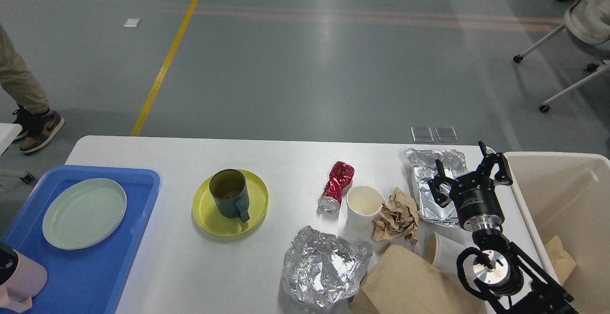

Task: Tidy desktop
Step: 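Release the pink mug and raise the left gripper, then move the left gripper to the dark green mug and grasp it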

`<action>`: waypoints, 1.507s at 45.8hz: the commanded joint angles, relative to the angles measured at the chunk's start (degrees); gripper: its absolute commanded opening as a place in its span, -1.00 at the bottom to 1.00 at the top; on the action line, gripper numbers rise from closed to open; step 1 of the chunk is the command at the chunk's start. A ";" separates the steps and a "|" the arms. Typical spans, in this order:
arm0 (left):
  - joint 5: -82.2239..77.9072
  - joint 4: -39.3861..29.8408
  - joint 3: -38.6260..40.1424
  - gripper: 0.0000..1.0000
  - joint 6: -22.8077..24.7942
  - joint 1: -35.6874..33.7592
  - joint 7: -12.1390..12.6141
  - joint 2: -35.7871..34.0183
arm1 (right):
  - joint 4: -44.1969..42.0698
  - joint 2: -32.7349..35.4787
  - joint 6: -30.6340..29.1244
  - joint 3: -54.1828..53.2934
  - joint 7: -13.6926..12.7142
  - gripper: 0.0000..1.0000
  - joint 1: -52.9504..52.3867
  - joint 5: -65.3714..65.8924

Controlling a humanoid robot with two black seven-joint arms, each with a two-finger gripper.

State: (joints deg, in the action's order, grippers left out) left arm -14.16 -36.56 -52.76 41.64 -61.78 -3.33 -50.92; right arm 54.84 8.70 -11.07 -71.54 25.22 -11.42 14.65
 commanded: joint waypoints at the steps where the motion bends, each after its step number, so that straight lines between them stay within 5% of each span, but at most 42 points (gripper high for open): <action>1: 0.19 -5.70 -3.74 0.86 0.19 -7.72 0.43 -1.90 | 0.00 0.00 0.00 0.00 0.00 1.00 0.00 0.03; 11: 0.80 -18.09 -21.41 0.90 0.90 -30.22 -0.10 -0.76 | 0.00 0.00 0.00 0.00 0.00 1.00 0.00 0.03; 23: 11.25 -33.04 -37.14 0.91 0.72 -52.72 -0.01 15.14 | 0.00 0.00 0.00 0.00 0.00 1.00 0.00 0.03; 38: 24.35 -54.04 -35.93 0.91 0.11 -77.07 -0.01 35.62 | 0.00 0.00 0.00 0.00 0.00 1.00 0.00 -0.06; 48: 31.74 -58.27 -31.97 0.91 0.72 -83.58 -0.01 42.39 | 0.00 0.00 0.00 0.00 0.00 1.00 0.00 -0.06; 69: 32.71 -57.13 -32.84 0.92 -1.30 -81.48 -0.45 45.12 | 0.00 0.09 0.00 0.09 0.00 1.00 0.00 0.03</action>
State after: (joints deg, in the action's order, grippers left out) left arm 18.59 -94.63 -85.19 41.85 -144.62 -3.47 -5.66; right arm 54.84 8.71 -11.08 -71.54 25.22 -11.43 14.66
